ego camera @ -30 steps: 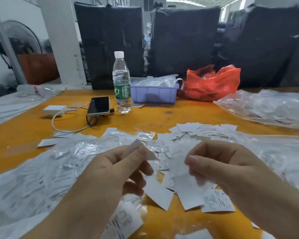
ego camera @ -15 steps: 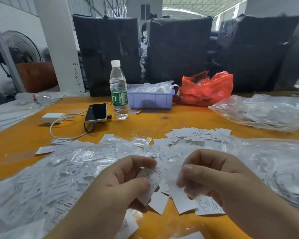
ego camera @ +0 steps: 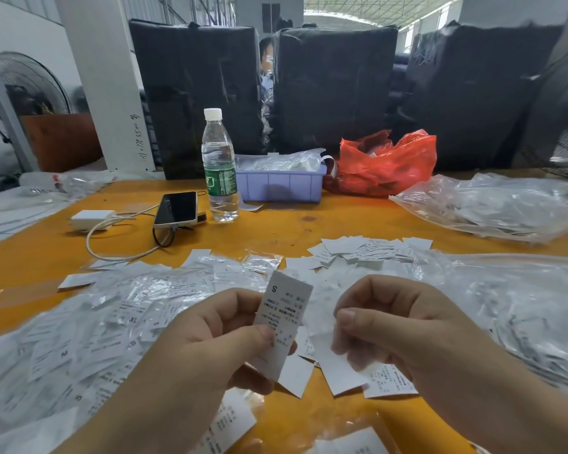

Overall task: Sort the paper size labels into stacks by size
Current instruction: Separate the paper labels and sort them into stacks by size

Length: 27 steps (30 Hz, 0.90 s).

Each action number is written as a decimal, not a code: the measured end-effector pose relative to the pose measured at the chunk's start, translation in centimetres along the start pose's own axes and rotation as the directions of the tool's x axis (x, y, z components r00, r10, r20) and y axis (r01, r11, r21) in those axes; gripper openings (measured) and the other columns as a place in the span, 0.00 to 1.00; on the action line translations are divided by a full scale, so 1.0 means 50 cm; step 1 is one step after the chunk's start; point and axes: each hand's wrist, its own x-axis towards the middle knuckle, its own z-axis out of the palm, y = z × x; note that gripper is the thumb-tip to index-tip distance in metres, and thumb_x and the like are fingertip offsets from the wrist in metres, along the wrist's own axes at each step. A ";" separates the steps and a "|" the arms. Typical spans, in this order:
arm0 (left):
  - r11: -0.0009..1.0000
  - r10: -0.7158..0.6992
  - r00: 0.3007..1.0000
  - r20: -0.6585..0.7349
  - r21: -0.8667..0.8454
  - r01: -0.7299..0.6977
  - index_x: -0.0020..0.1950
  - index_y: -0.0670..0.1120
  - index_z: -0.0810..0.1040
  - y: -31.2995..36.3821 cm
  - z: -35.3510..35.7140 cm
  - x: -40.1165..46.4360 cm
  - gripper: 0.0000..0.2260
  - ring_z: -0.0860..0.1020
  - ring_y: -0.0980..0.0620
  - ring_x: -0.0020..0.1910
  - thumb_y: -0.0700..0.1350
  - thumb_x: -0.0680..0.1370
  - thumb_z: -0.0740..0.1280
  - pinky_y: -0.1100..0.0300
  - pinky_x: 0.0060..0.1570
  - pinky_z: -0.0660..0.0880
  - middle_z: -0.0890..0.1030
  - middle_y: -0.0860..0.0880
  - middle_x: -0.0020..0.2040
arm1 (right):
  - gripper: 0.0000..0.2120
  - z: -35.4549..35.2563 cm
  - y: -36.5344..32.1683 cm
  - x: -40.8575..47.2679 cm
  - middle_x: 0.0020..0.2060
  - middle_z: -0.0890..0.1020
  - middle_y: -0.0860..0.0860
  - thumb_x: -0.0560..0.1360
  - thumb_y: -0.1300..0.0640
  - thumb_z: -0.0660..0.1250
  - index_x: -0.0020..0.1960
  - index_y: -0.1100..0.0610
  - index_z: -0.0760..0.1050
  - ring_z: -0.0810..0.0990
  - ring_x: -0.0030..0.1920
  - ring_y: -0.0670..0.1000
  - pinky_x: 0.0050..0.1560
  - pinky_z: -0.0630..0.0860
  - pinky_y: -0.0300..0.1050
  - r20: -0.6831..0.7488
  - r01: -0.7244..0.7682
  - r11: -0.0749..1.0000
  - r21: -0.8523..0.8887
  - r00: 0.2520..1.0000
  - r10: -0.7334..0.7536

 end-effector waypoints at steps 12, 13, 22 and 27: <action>0.999 -0.038 0.996 -0.079 0.016 0.040 0.50 0.44 0.81 -0.002 -0.012 0.000 0.09 0.83 0.48 0.32 0.35 0.77 0.63 0.57 0.26 0.79 0.85 0.39 0.41 | 0.03 0.008 -0.001 -0.003 0.32 0.83 0.58 0.68 0.59 0.73 0.36 0.56 0.82 0.77 0.30 0.51 0.33 0.75 0.37 0.015 -0.014 1.000 -0.020 1.000 0.014; 0.999 -0.036 0.996 -0.085 0.038 0.039 0.49 0.44 0.81 -0.002 -0.012 -0.001 0.09 0.83 0.48 0.33 0.35 0.78 0.63 0.58 0.26 0.78 0.85 0.40 0.40 | 0.03 0.008 -0.003 -0.002 0.32 0.83 0.58 0.69 0.60 0.73 0.36 0.56 0.82 0.77 0.30 0.50 0.33 0.75 0.37 0.017 -0.015 1.000 -0.020 1.000 0.015; 0.995 0.010 0.997 -0.073 0.097 -0.003 0.41 0.46 0.84 -0.006 -0.002 -0.002 0.09 0.80 0.49 0.30 0.43 0.64 0.67 0.61 0.26 0.76 0.85 0.41 0.38 | 0.05 0.003 0.000 -0.002 0.31 0.83 0.58 0.70 0.60 0.73 0.36 0.55 0.82 0.77 0.29 0.50 0.30 0.73 0.35 -0.014 -0.009 1.000 -0.026 1.000 0.008; 0.976 0.073 0.996 -0.059 0.208 -0.059 0.42 0.57 0.83 -0.005 0.001 -0.008 0.10 0.82 0.50 0.34 0.47 0.65 0.66 0.59 0.32 0.78 0.86 0.46 0.40 | 0.05 -0.004 0.004 0.003 0.31 0.83 0.57 0.66 0.54 0.69 0.37 0.54 0.82 0.77 0.30 0.50 0.32 0.73 0.35 -0.028 -0.008 0.999 -0.041 1.000 0.007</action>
